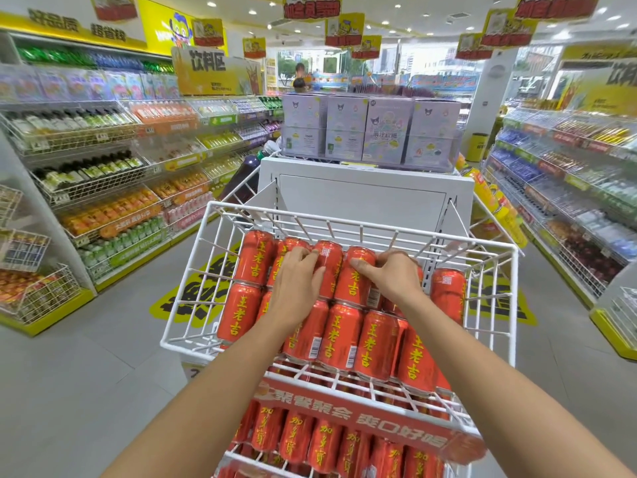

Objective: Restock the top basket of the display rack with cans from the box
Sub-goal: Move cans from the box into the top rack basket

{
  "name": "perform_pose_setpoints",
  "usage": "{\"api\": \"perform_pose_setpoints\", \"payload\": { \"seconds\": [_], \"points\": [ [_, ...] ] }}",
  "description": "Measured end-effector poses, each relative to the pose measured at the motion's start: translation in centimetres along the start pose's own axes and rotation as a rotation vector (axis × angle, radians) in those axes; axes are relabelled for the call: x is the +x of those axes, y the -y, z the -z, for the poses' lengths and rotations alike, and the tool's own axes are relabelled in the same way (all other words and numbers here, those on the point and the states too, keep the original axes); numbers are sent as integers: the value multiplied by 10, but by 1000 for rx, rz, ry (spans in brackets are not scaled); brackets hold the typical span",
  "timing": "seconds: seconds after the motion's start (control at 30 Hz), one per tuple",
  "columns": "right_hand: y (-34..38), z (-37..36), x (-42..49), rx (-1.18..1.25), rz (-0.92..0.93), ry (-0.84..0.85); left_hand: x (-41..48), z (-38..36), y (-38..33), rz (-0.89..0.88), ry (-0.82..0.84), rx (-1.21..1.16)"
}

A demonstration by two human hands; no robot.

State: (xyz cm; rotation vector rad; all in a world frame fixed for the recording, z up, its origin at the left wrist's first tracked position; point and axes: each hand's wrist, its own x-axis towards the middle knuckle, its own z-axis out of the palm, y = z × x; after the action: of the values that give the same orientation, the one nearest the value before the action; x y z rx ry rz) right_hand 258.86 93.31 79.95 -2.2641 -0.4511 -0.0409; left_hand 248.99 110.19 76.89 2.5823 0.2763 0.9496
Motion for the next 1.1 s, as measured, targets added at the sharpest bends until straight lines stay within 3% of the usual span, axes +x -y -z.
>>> {"api": "perform_pose_setpoints", "payload": {
  "seconds": [0.13,0.23,0.5,0.83,1.1],
  "points": [
    [16,10,-14,-113,41,-68,-4,27,-2,16,65,-35],
    [27,18,-34,-324,122,-86,-11,56,1,-35,203,39],
    [69,39,-167,-667,216,63,-74,141,-5,-281,438,247],
    [80,50,-342,-780,150,63,-179,214,-15,-466,538,149],
    [78,-38,-376,-714,241,225,-254,208,41,-380,679,128]
  ]
}}
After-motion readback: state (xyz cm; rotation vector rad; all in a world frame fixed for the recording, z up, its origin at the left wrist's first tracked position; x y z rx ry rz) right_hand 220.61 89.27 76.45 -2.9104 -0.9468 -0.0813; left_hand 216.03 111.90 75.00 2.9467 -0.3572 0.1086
